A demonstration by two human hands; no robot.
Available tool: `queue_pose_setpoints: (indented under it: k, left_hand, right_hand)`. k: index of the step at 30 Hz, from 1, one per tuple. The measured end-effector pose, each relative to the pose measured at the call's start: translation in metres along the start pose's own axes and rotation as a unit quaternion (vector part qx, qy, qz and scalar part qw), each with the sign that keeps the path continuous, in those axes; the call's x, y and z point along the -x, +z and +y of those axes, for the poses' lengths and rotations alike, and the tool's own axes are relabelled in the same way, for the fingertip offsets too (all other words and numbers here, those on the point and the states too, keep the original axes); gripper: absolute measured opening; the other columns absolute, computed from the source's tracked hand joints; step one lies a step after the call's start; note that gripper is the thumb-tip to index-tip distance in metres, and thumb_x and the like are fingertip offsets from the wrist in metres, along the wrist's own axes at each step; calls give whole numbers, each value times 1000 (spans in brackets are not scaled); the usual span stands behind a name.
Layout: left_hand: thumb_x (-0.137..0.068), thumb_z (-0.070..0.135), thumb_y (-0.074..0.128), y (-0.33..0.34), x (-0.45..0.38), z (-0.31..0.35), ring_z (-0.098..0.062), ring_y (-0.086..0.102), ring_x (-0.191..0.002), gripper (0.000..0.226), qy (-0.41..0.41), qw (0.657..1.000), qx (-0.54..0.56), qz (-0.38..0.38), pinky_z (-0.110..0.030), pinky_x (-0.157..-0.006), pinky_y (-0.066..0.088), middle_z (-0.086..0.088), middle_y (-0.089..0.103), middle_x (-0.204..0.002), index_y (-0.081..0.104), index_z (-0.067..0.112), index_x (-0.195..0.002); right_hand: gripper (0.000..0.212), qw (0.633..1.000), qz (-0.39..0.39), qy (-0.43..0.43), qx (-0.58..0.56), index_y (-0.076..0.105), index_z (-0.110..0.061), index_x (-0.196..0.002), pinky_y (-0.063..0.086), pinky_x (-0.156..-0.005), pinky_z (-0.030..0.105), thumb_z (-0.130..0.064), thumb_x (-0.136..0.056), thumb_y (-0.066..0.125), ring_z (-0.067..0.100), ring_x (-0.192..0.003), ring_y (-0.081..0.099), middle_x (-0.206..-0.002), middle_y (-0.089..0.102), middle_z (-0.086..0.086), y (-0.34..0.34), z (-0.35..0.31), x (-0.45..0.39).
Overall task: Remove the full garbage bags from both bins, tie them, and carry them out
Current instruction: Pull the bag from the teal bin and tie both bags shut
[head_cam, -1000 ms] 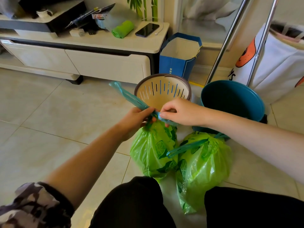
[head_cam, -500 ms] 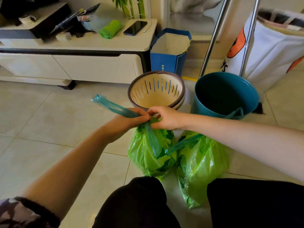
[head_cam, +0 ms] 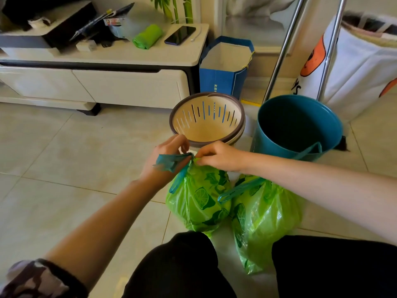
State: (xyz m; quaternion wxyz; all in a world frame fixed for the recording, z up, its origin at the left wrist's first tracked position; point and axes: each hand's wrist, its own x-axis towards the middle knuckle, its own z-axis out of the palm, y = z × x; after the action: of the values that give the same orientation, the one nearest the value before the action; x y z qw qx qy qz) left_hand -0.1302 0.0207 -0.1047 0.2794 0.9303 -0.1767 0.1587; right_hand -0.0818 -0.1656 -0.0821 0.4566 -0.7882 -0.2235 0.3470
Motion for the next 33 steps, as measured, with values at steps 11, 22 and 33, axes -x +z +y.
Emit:
queue_pose_setpoints:
  k: [11, 22, 33]
  left_hand:
    - [-84, 26, 67, 21, 12, 3, -13, 54, -61, 21, -87, 992, 53, 70, -26, -52, 46, 8, 53, -74, 52, 12, -82]
    - [-85, 25, 67, 25, 12, 1, -10, 62, -68, 16, -112, 987, 93, 65, -24, -54, 51, 10, 61, -75, 61, 10, -86]
    - [-92, 19, 60, 16, 15, 5, -4, 66, -67, 11, -193, 956, 223, 14, -24, -59, 56, 9, 67, -82, 64, 29, -93]
  right_hand:
    - [34, 999, 25, -5, -21, 58, -13, -122, 52, -91, 39, -2, -90, 55, 26, -100, 64, -101, 67, 7, 4, 13, -14]
    - [10, 990, 111, -81, -19, 58, -16, -81, 49, -66, 26, -6, -83, 61, 15, -68, 59, -78, 62, 8, -5, 8, -15]
    - [8, 967, 162, -156, 121, 63, -16, -93, 43, -62, 13, -13, -87, 58, 8, -70, 52, -79, 60, -3, -20, -6, -16]
